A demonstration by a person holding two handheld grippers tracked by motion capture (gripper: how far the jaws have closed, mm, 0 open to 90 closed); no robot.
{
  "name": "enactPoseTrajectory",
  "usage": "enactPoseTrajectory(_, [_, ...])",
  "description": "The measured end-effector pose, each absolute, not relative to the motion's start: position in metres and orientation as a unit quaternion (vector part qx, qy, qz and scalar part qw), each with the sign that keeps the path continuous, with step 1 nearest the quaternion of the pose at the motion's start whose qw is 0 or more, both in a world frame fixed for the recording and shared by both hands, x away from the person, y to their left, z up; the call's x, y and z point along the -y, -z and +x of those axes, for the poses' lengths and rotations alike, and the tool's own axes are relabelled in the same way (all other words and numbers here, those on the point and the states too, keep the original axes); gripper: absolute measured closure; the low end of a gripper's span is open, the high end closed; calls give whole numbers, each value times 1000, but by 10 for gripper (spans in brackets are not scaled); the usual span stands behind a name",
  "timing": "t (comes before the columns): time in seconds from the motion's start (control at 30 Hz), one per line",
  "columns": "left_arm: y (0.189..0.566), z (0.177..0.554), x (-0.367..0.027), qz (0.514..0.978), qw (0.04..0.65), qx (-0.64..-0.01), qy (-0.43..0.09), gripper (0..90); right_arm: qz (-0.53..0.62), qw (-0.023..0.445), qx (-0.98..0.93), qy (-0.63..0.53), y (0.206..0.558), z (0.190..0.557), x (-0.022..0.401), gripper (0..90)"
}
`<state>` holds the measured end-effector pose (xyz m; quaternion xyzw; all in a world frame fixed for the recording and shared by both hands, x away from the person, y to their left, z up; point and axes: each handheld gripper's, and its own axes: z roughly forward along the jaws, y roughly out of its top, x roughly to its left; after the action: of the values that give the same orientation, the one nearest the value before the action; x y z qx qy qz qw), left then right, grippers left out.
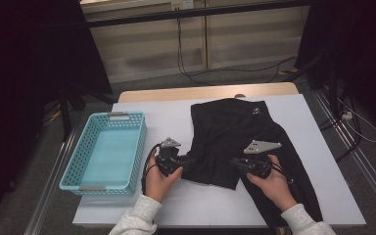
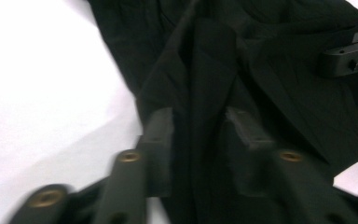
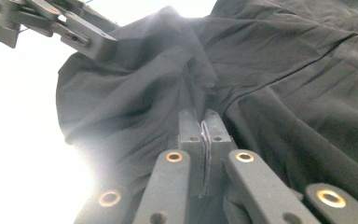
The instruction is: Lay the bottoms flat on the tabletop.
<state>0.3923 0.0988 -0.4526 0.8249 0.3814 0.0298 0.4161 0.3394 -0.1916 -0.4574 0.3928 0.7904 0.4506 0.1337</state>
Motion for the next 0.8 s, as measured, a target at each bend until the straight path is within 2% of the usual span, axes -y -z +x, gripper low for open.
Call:
enactPoseTrajectory(0.2, [451, 392, -99, 820, 418, -390, -9, 887, 390, 133, -791, -453, 457, 336, 193, 892])
enactPoseTrajectory(0.53, [430, 383, -115, 813, 435, -388, -9, 893, 396, 142, -780, -463, 451, 326, 205, 894])
enactPoseTrajectory(0.8, [426, 365, -129, 820, 426, -381, -10, 889, 375, 140, -784, -474, 444, 300, 205, 892])
